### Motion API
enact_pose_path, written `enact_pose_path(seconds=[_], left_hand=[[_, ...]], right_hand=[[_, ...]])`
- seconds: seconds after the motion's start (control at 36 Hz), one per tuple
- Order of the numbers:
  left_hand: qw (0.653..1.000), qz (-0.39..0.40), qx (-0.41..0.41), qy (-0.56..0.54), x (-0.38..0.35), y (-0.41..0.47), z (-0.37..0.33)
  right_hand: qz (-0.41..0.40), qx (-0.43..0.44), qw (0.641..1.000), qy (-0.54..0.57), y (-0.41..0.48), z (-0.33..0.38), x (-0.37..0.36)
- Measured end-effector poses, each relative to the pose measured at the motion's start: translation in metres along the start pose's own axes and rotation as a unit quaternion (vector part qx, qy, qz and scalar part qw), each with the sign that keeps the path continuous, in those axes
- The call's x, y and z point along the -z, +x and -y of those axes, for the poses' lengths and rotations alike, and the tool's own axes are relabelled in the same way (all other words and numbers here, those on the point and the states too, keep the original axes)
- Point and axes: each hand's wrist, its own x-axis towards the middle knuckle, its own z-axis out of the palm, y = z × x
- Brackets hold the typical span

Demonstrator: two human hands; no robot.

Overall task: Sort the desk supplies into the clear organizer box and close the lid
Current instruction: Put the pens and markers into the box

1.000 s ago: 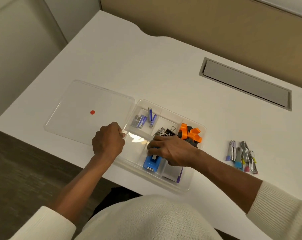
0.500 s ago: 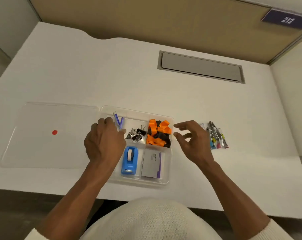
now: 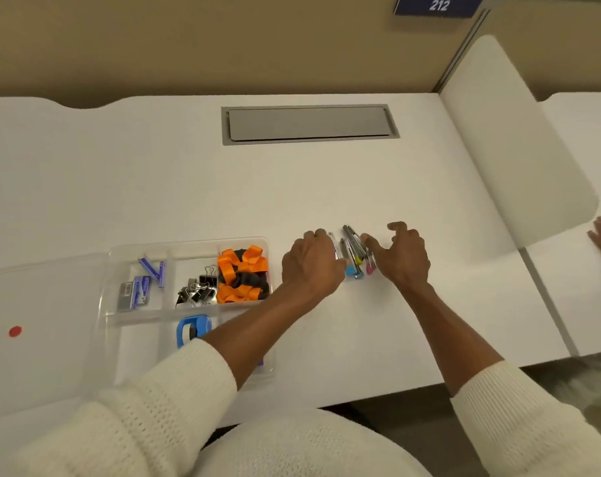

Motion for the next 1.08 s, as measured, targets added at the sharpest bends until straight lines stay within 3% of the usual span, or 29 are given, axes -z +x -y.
enact_pose_path(seconds=[0.14, 0.33, 0.56, 0.89, 1.08], left_hand=[[0.996, 0.041, 0.064, -0.040, -0.034, 0.026, -0.017], [0.987, 0.035, 0.143, -0.055, -0.054, 0.049, -0.028], [0.982, 0.046, 0.179, -0.037, -0.060, 0.064, -0.035], [0.989, -0.017, 0.138, 0.048, -0.090, 0.066, -0.046], [0.986, -0.070, 0.109, 0.108, -0.099, 0.055, -0.048]], right_hand=[[0.050, 0.022, 0.998, -0.029, 0.015, -0.005, -0.003], [0.100, 0.075, 0.990, -0.063, 0.030, -0.008, -0.012], [0.151, 0.088, 0.984, -0.037, 0.045, -0.012, -0.011], [0.079, 0.194, 0.965, -0.156, 0.034, -0.018, -0.015], [0.097, 0.198, 0.969, -0.113, 0.035, -0.020, -0.015]])
